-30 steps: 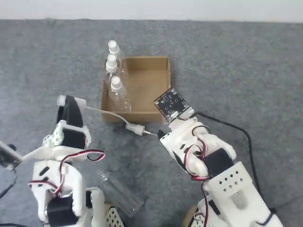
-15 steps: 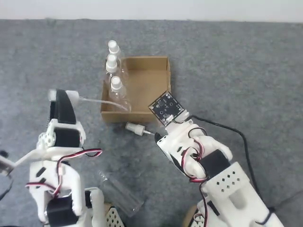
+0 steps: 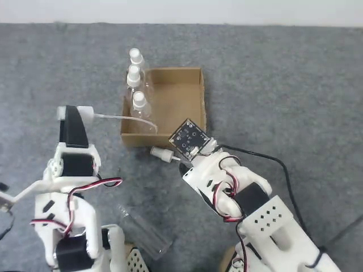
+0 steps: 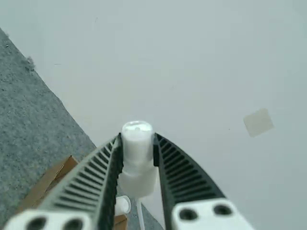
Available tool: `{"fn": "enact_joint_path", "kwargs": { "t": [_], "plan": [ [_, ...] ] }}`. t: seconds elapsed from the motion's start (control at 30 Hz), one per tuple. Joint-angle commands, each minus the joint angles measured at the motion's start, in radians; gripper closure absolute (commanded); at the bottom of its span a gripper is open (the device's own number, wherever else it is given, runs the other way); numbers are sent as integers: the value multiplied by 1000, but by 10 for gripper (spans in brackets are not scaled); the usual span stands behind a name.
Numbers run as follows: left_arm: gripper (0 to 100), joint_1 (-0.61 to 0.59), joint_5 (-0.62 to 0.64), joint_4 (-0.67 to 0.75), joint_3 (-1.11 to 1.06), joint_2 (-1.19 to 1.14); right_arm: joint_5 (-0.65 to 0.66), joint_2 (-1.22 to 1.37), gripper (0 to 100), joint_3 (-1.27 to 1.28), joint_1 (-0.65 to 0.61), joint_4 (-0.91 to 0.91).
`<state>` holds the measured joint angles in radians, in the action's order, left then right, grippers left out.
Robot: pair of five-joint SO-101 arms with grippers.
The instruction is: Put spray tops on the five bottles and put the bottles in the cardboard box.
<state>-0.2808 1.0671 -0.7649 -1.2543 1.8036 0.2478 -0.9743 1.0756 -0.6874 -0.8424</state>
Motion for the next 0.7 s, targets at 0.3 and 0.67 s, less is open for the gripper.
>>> {"fn": "enact_joint_path", "kwargs": {
  "t": [0.3, 0.67],
  "plan": [
    [990, 5, 11, -2, 42, 18, 21, -31, 909, -14, -5, 27],
    [990, 68, 8, 5, 68, 18, 23, -41, 909, 40, -5, 105]
  ]
}}
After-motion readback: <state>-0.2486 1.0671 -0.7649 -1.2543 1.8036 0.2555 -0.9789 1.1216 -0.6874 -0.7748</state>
